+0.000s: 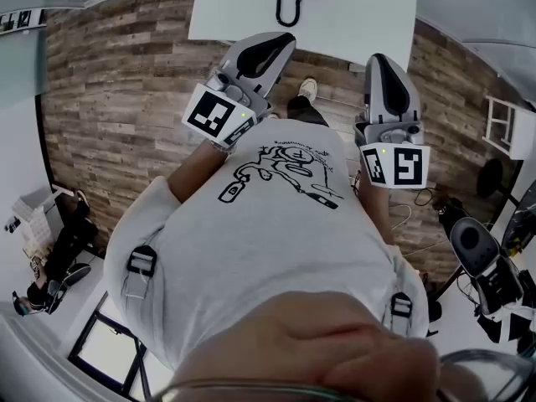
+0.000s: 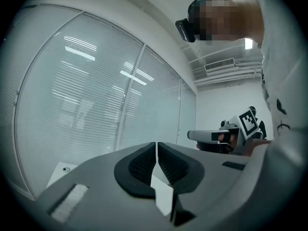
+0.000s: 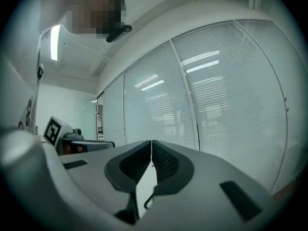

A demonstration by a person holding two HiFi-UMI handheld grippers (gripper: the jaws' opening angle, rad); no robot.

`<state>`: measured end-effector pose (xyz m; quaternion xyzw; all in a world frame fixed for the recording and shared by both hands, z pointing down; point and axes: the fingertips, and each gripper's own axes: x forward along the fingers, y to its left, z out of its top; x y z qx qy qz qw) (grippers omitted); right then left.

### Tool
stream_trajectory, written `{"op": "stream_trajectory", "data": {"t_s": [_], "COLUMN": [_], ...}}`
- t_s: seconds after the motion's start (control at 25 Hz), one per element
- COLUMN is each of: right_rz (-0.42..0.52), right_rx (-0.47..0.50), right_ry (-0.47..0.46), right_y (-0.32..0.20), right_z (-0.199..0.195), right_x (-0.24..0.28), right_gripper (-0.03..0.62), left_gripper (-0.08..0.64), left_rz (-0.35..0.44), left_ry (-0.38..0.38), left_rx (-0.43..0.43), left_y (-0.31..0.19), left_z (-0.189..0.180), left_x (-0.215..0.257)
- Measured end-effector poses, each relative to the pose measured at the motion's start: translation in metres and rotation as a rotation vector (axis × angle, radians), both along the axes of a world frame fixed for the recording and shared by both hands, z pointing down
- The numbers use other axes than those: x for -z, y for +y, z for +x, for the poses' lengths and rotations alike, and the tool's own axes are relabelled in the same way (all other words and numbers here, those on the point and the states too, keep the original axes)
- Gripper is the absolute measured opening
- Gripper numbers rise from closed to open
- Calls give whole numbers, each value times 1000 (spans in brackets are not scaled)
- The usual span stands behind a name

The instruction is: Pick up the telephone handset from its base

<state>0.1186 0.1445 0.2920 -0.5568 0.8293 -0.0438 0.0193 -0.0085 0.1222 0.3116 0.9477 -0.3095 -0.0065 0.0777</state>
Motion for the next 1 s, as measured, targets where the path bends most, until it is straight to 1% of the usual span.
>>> {"op": "stream_trajectory", "data": {"t_s": [0.28,0.56,0.76,1.0], "right_rz": [4,-11,-33,-39], "right_rx": [18,33,49,57], "right_ry": [2,0,-2,9], "right_y": [-48,-81,-97,-127], "right_z": [34,51,43,19], "right_x": [3,-6,-11,-12], "right_gripper": [6,6,6,6], "left_gripper": [12,12,12,12], "left_rz": [-4,-24,-29,-49], "left_ry": [-5,-3,-4,9], "left_rx": [23,61,62,56], "left_y": [-47,-83,-96,-127], "left_z": [33,43,39,23], "left_x": [-1,-10,-10,-16]}}
